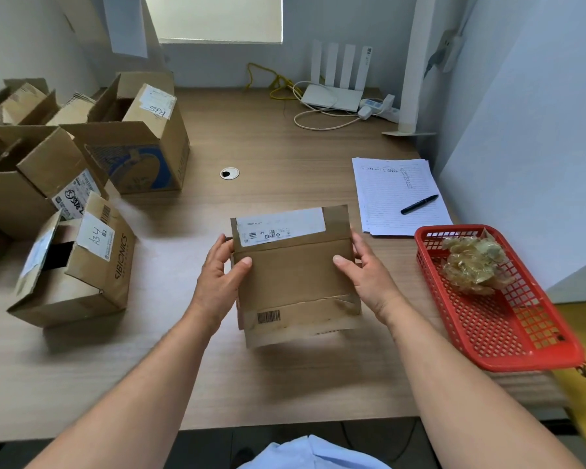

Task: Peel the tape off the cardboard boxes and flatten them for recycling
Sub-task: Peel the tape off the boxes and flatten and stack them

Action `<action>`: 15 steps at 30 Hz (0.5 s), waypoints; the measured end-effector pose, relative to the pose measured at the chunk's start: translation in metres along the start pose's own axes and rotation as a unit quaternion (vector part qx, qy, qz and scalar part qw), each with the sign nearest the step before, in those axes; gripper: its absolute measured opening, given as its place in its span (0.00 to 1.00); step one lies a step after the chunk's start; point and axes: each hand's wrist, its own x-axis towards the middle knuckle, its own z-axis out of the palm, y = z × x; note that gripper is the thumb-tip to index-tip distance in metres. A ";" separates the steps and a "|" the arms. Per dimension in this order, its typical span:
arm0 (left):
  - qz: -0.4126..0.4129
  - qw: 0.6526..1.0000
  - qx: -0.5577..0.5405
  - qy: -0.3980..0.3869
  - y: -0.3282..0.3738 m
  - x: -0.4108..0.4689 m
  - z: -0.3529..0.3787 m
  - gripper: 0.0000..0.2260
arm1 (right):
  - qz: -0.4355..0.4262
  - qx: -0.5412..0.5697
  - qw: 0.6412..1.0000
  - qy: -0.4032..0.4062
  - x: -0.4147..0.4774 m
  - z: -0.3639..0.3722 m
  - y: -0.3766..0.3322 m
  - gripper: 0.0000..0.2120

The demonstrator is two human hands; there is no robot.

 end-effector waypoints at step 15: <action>-0.124 0.965 -0.228 -0.035 0.002 0.004 -0.008 0.29 | 0.079 0.198 0.977 0.026 0.000 -0.008 -0.010 0.23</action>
